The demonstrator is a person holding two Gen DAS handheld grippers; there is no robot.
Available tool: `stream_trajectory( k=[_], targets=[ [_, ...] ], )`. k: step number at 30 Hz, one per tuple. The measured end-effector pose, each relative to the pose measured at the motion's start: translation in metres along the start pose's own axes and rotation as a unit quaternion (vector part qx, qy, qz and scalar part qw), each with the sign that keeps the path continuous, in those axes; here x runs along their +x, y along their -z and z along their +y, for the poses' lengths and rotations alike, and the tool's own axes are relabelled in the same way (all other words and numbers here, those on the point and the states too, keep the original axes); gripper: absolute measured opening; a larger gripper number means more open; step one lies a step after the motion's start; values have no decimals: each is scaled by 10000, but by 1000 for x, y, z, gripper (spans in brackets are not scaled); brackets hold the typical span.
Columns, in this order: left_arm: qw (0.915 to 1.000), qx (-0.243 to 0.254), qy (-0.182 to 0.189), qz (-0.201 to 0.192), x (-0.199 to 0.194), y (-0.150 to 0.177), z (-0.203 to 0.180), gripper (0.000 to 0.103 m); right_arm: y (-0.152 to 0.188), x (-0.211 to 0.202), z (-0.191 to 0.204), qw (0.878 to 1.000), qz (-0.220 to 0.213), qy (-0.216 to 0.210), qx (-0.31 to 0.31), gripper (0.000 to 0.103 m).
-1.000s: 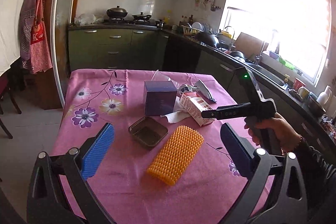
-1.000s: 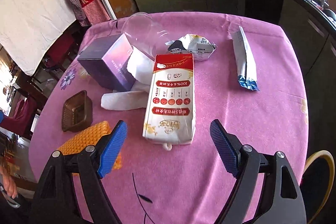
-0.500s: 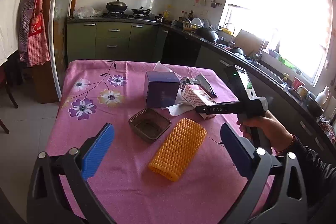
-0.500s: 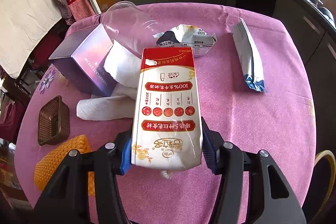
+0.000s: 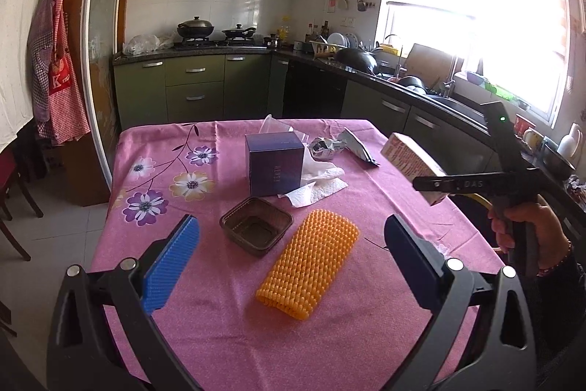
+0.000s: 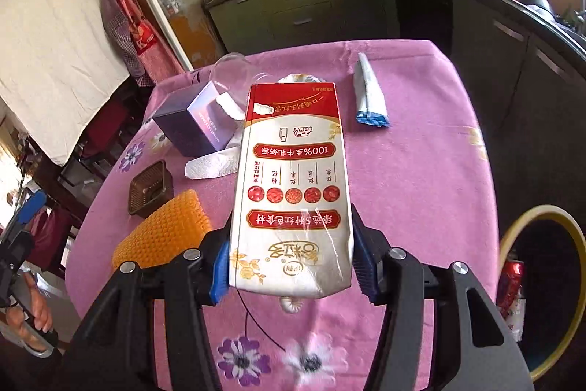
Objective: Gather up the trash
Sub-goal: 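Carry the milk carton over the bin and open the right tool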
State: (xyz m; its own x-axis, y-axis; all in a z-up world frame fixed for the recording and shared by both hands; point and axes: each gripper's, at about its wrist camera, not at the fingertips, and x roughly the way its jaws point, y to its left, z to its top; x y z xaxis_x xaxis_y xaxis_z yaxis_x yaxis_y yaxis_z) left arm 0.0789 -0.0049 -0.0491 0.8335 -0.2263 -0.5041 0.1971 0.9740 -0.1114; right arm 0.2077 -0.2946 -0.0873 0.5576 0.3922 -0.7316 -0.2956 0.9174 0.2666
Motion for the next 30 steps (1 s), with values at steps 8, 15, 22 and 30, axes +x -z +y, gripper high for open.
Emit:
stream_trajectory(
  k=[8, 15, 22, 30],
  targets=[
    [9995, 116, 243, 140, 10, 3, -13, 96, 46, -78, -115, 9873, -75, 1129, 1112, 54],
    [9987, 174, 380, 300, 20, 4, -27, 96, 81, -73, -216, 9631, 356, 1828, 1942, 54],
    [9979, 443, 302, 366, 23, 5, -36, 96, 104, -86, -233, 9474, -73, 2246, 2280, 70],
    [9950, 292, 477, 832, 50, 19, -28, 96, 111, -108, -164, 9646, -455, 1813, 1862, 77]
  ],
)
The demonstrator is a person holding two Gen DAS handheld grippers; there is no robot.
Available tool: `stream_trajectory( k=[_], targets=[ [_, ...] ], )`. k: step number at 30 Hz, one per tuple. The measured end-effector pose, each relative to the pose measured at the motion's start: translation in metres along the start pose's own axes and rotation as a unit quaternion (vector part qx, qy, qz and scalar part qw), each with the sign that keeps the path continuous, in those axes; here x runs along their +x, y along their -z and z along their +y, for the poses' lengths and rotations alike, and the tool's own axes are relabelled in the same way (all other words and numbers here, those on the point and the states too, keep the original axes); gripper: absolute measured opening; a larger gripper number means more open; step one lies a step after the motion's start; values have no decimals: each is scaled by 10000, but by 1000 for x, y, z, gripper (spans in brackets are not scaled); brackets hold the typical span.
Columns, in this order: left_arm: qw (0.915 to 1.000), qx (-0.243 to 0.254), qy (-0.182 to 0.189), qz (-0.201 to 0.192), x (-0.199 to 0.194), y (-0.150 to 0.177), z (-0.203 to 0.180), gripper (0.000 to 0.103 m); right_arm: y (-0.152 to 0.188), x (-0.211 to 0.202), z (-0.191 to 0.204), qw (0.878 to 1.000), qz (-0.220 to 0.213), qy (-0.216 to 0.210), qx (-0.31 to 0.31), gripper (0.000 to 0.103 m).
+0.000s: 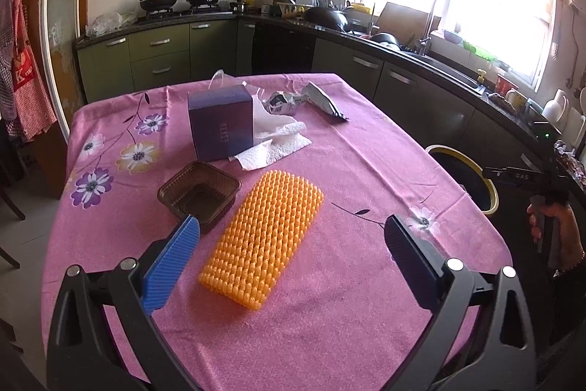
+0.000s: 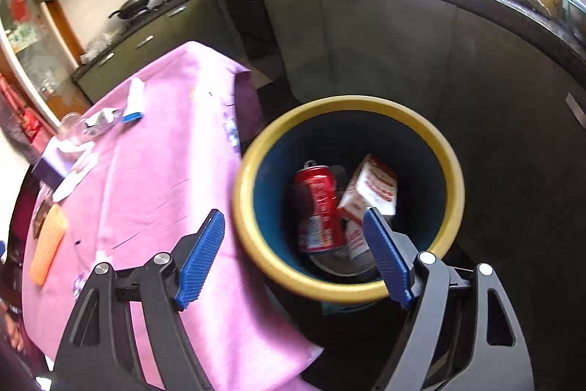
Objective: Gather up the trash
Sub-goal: 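Carry the milk carton over the bin and open the right tool, then grasp the orange foam fruit net with the left tool and lift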
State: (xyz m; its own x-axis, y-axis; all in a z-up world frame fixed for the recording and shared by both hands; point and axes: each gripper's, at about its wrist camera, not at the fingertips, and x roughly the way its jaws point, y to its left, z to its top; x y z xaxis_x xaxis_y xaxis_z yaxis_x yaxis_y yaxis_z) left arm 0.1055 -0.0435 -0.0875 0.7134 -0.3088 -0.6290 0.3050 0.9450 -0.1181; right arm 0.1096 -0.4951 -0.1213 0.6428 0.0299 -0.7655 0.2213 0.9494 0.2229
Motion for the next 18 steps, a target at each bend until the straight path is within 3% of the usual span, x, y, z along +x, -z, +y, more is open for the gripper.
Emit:
stream_trajectory(
  k=[6, 18],
  targets=[
    [9989, -84, 27, 456, 30, 3, 14, 96, 5, -7, 28, 9991, -35, -382, -157, 77],
    [9912, -158, 190, 1304, 79, 9, 32, 96, 10, 14, 51, 9971, 211, -649, -330, 77]
  ],
)
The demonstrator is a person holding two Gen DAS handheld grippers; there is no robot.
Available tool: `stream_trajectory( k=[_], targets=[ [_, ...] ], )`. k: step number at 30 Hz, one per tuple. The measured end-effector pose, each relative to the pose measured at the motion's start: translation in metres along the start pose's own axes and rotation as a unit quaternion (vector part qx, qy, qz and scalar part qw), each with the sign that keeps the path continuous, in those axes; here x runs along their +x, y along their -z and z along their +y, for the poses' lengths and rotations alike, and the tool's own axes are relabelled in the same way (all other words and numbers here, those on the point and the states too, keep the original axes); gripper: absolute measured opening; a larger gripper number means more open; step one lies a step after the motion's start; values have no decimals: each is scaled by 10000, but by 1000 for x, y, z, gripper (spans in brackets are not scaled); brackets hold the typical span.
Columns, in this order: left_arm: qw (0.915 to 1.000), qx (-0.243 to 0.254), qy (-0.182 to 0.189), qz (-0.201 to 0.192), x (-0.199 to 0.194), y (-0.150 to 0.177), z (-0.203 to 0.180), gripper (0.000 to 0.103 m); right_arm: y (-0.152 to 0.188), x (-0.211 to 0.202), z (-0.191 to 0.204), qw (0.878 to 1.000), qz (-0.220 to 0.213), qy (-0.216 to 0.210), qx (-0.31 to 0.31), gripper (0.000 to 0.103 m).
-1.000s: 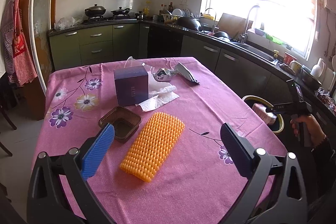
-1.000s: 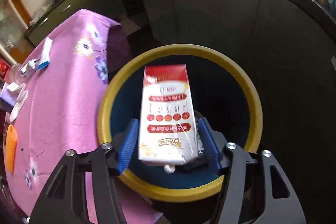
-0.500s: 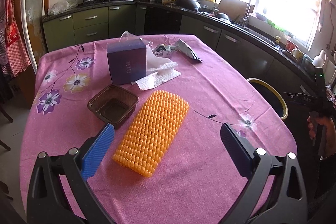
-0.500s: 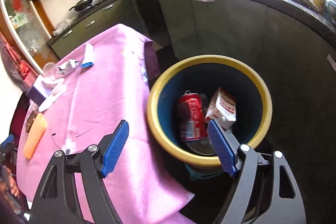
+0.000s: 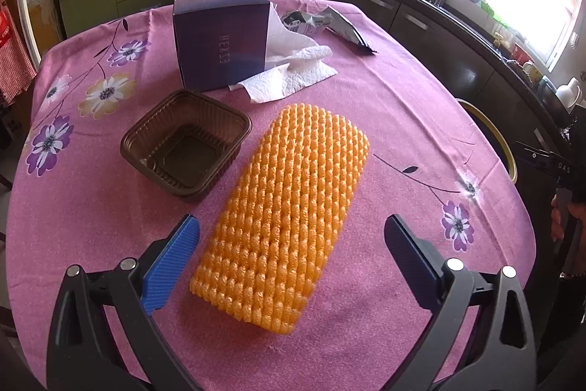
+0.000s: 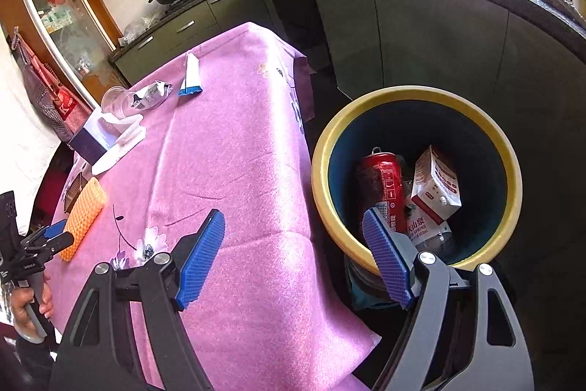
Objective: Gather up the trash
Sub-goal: 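Grasp the orange foam fruit net with the left tool and lift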
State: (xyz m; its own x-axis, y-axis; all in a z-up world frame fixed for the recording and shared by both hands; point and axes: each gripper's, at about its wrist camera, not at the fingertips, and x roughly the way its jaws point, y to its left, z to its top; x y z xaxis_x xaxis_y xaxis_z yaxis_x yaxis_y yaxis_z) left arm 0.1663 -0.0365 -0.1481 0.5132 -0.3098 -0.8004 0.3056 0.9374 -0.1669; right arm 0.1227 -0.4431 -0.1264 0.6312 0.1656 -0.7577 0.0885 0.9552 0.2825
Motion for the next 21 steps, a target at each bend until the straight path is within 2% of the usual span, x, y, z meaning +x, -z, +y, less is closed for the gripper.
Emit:
stream_trajectory(
  k=[5, 8, 10, 11, 12, 17, 19, 21],
  targets=[
    [9999, 24, -71, 89, 10, -5, 1, 96, 0, 9, -5, 9996, 108, -211, 138, 77],
    [10000, -27, -37, 34, 10, -7, 2, 96, 1, 12, -5, 9998, 109, -90, 115, 77],
    [9999, -6, -102, -11, 10, -8, 0, 86, 2, 13, -7, 9997, 122, -134, 149, 77],
    [9998, 52, -187, -29, 9, -9, -2, 73, 2, 13, -7, 9997, 133, -151, 156, 77],
    [9997, 86, -228, -39, 9, -9, -3, 65, 2, 13, -8, 9997, 133, -145, 162, 77],
    [9998, 69, -195, -57, 3, -5, -5, 53, 2, 15, -9, 9995, 156, -191, 190, 77],
    [9997, 76, -206, -107, -2, -4, -6, 45, 3, 14, -9, 9995, 152, -208, 188, 77],
    [9996, 63, -170, -198, -9, -2, -6, 30, 3, 13, -8, 9995, 138, -230, 192, 77]
  ],
)
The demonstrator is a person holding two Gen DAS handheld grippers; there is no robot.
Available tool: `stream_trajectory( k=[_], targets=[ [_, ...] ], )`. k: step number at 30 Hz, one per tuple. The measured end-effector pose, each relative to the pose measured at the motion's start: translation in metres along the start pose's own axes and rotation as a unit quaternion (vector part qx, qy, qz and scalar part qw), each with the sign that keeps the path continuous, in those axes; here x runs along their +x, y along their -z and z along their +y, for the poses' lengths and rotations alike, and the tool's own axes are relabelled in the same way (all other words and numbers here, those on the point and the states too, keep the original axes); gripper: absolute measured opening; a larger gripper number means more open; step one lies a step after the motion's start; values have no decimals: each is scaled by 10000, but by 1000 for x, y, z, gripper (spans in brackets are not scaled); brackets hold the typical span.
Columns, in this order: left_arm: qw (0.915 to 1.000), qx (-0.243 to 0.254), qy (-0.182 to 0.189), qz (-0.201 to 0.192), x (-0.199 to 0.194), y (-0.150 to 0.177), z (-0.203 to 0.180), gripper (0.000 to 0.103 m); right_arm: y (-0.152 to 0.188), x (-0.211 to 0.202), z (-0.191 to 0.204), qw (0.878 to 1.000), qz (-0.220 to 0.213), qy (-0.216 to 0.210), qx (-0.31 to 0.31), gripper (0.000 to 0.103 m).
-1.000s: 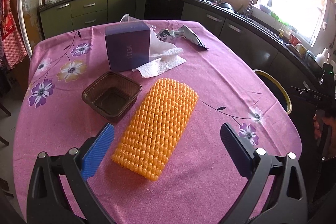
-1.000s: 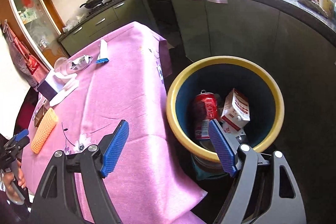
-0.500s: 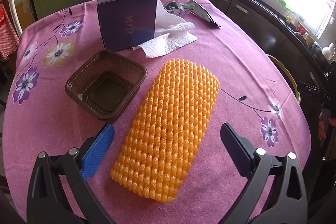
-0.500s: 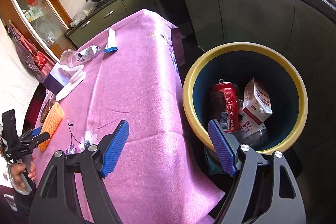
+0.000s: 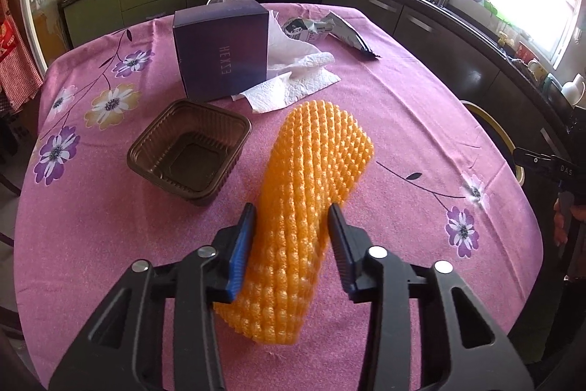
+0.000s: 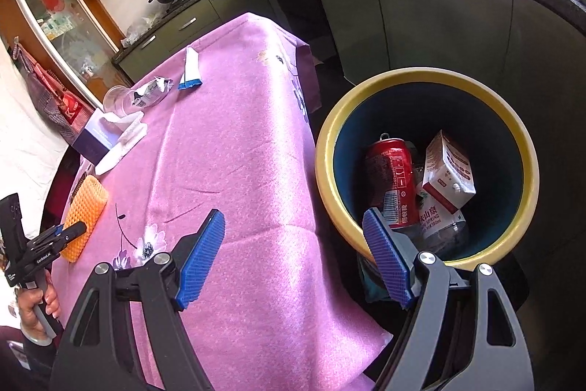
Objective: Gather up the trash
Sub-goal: 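Grasp the orange foam fruit net with the left tool and lift, then carry the foam net over the bin and open the left tool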
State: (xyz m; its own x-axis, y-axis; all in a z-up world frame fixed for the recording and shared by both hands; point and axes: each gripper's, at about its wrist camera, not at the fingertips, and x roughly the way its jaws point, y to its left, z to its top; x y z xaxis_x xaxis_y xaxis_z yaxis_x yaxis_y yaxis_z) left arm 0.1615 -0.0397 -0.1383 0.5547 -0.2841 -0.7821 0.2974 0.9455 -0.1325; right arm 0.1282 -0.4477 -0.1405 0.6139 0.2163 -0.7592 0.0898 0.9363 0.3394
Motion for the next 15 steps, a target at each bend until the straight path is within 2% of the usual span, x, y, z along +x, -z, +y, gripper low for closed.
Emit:
stream_trajectory(
  k=[1, 2, 3, 8, 15],
  targets=[
    [10000, -39, 78, -31, -4, 0, 1, 26, 0, -1, 0, 10000, -13, -9, 1, 77],
    [9998, -79, 154, -42, -8, 1, 1, 17, 0, -2, 1, 10000, -32, -17, 6, 77],
    [9997, -113, 209, -68, -12, 1, 1, 15, 0, -4, 1, 10000, -54, -28, 13, 77],
    [9986, -80, 431, -306, -34, 1, -8, 13, 0, -12, 1, 9998, -154, -67, 59, 78],
    [9938, 515, 836, -531, -62, -18, -57, 13, 3, -29, -1, 9996, -267, 2, 63, 80]
  ],
)
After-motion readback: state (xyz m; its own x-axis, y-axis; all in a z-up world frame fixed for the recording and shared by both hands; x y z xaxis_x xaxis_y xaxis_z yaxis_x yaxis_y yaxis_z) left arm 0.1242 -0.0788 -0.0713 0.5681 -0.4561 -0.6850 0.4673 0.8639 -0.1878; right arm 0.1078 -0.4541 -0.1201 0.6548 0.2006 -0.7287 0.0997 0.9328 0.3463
